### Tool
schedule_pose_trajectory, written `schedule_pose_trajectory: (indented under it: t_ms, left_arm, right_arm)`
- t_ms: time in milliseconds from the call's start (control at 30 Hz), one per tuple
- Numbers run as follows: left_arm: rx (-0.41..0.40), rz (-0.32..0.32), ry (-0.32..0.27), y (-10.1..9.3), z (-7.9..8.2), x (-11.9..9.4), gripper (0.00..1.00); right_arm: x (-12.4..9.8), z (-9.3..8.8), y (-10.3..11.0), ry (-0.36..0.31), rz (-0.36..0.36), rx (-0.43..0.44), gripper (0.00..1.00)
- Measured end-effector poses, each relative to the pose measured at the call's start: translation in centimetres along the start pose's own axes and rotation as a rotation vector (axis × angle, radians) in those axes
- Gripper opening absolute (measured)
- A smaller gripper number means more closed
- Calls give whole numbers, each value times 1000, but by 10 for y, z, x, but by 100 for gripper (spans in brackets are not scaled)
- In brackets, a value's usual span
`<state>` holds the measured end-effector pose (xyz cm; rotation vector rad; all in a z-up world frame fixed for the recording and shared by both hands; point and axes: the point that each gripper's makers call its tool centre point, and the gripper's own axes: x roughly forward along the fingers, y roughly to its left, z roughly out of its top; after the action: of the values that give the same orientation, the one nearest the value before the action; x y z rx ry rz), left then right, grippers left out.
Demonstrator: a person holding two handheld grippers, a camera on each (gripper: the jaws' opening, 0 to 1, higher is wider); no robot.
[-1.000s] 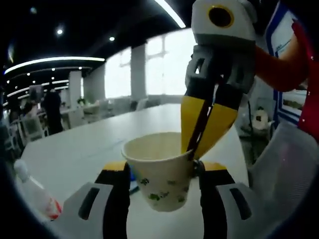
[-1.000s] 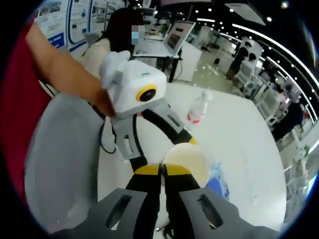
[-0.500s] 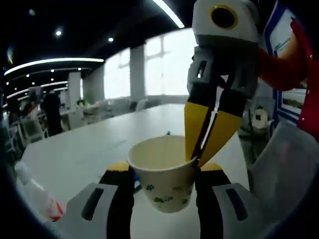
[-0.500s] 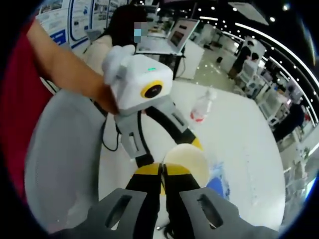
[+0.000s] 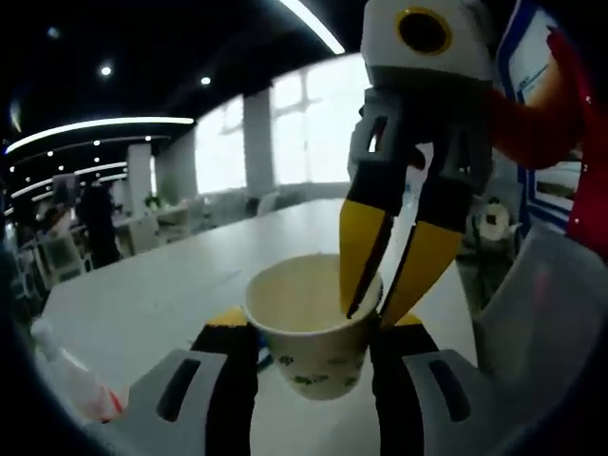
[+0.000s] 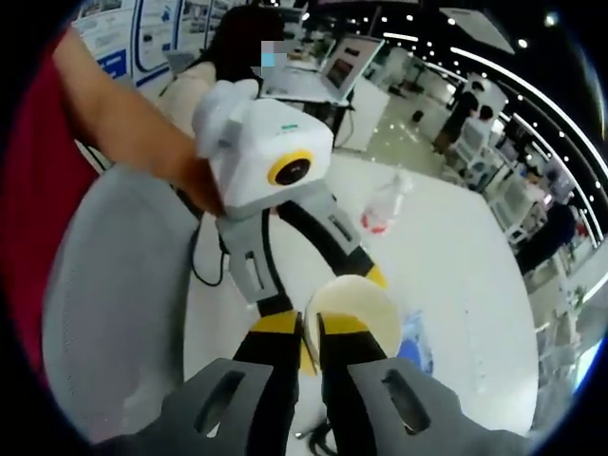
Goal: Arrange the tabletop items into an orderly group along one side of the table until the central work area is clear of visible clutter.
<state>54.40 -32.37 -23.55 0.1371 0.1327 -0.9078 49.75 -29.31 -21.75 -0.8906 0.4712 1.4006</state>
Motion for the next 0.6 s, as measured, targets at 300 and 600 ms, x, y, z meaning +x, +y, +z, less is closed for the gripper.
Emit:
schedule_pose_trajectory:
  t_ms: [300,600]
  left_arm:
    - [-4,0,10,0,-3,0,44]
    - [-11,7,17,2,-5,0,44]
  right_arm:
    - [-5,1,-2,-46,-29,51,19]
    - [-9,2,-10,-121,-82,116,30]
